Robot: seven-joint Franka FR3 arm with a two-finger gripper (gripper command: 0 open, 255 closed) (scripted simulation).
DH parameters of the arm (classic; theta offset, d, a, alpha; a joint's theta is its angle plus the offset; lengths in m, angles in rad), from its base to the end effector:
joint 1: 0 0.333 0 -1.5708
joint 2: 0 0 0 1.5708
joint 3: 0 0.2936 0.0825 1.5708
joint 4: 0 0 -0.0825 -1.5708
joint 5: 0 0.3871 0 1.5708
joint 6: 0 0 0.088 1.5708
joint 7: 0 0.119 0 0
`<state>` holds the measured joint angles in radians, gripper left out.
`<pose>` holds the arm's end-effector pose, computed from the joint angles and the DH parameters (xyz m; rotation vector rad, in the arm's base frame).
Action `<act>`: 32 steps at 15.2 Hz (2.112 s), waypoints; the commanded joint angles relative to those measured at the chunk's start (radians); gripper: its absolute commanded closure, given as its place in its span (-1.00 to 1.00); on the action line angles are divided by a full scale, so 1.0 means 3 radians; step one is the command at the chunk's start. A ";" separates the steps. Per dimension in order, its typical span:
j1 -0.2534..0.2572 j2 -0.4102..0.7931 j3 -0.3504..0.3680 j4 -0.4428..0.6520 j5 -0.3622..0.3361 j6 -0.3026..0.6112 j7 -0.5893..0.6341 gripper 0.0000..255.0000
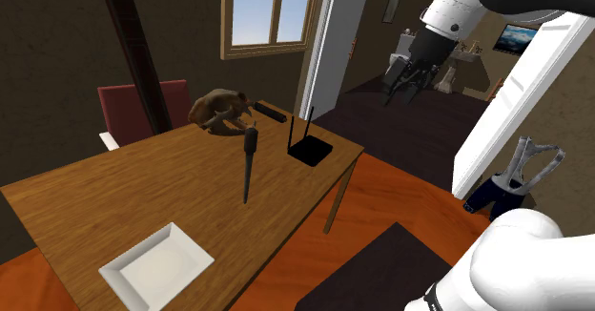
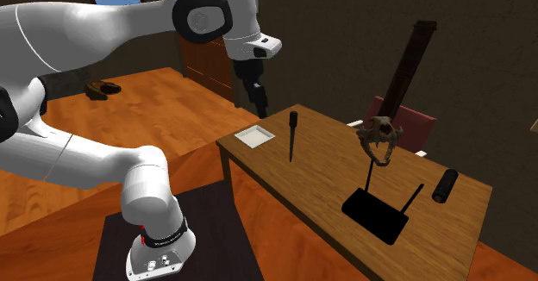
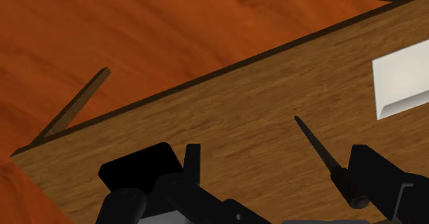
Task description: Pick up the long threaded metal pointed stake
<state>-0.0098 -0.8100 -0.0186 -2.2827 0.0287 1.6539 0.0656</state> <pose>0.3293 -0.0080 0.6140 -3.0800 0.1375 -0.2785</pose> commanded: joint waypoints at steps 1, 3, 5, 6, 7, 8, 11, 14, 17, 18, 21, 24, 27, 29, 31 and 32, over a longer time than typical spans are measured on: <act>0.0000 0.0000 0.0000 0.0000 0.0000 0.0000 0.0000 -1.00; 0.0018 0.0257 0.0106 0.0119 0.0050 0.0040 0.0134 -1.00; 0.0032 0.0521 0.0206 0.0254 0.0091 0.0071 0.0267 -1.00; 0.0039 0.0655 0.0254 0.0328 0.0108 0.0083 0.0332 -1.00; 0.0044 0.0791 0.0301 0.0405 0.0123 0.0093 0.0398 -1.00; 0.0049 0.0928 0.0347 0.0487 0.0135 0.0100 0.0463 -1.00; 0.0065 0.1347 0.0476 0.0756 0.0157 0.0105 0.0660 -1.00; 0.0084 0.1778 0.0592 0.1061 0.0157 0.0085 0.0858 -1.00; 0.0116 0.2222 0.0689 0.1406 0.0135 0.0036 0.1057 -1.00; 0.0129 0.2374 0.0717 0.1530 0.0124 0.0013 0.1122 -1.00; 0.0182 0.2838 0.0787 0.1936 0.0082 -0.0077 0.1315 -1.00; 0.0256 0.3323 0.0834 0.2400 0.0033 -0.0206 0.1498 -1.00; 0.0353 0.3838 0.0858 0.2944 -0.0016 -0.0382 0.1667 -1.00; 0.0430 0.4208 0.0863 0.3371 -0.0047 -0.0535 0.1770 -1.00; 0.0441 0.4260 0.0859 0.3387 -0.0049 -0.0513 0.1780 -1.00; 0.0439 0.4256 0.0857 0.3336 -0.0048 -0.0467 0.1776 -1.00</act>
<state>0.1210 0.4544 0.2396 -1.2874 0.0157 1.5090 0.5979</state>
